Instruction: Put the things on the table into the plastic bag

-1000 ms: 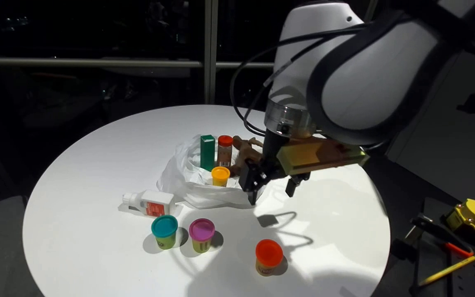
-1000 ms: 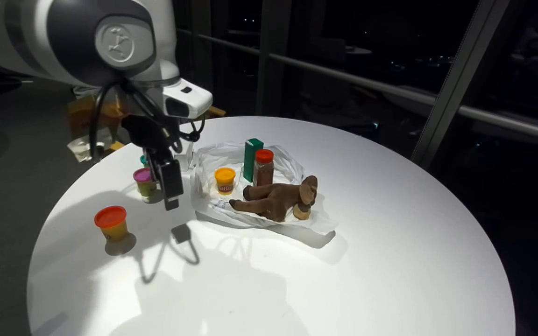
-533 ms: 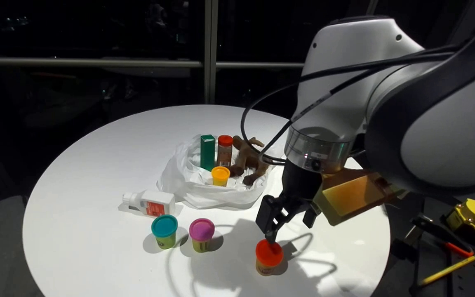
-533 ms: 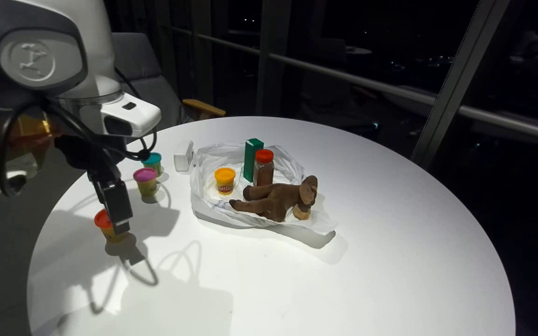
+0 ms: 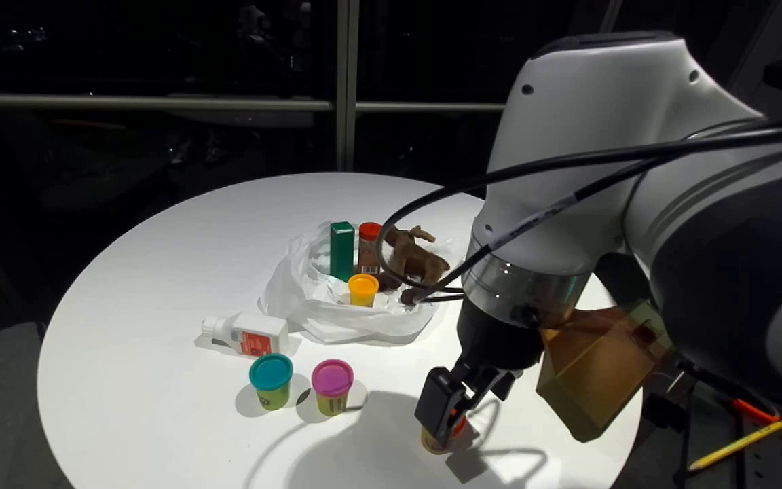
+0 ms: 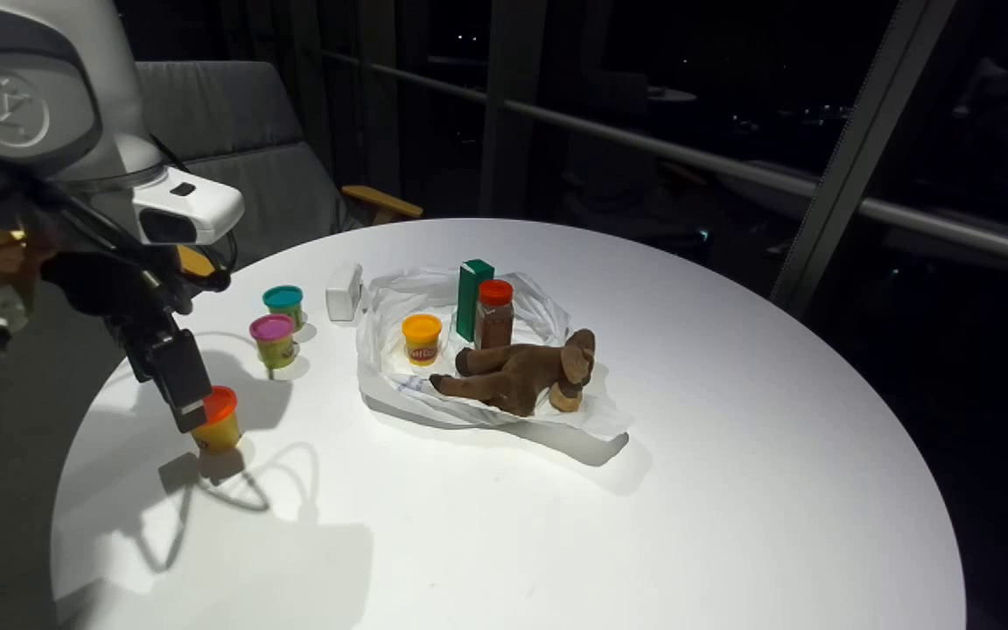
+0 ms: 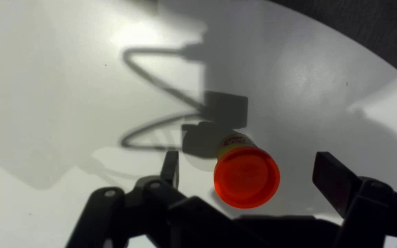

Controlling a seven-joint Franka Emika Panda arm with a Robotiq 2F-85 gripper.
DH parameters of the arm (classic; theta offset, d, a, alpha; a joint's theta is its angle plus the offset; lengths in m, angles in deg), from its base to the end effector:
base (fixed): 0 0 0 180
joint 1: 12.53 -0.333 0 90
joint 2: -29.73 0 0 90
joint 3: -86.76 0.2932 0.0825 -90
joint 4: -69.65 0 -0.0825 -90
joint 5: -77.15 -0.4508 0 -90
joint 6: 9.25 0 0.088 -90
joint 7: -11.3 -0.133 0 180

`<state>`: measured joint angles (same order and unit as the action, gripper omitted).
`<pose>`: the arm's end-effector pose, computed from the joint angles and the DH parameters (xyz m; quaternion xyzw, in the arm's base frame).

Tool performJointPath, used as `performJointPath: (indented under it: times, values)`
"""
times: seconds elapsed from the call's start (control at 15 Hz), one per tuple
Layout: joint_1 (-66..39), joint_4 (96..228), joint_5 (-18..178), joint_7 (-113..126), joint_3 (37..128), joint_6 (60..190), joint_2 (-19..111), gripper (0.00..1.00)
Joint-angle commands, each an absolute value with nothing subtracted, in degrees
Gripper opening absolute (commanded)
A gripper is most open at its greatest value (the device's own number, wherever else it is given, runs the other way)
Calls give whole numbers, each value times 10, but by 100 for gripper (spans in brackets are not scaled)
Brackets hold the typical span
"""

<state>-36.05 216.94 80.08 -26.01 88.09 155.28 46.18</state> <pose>0.4134 0.1958 0.0494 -0.9964 0.0845 -0.0079 0.0004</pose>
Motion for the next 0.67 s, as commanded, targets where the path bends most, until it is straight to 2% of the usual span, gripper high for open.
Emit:
performJointPath:
  times: [0.0, 0.6]
  values:
    - [-389, 2149, 841, -283, 859, 1558, 488, 100]
    - [-430, 2099, 877, -278, 813, 1565, 547, 100]
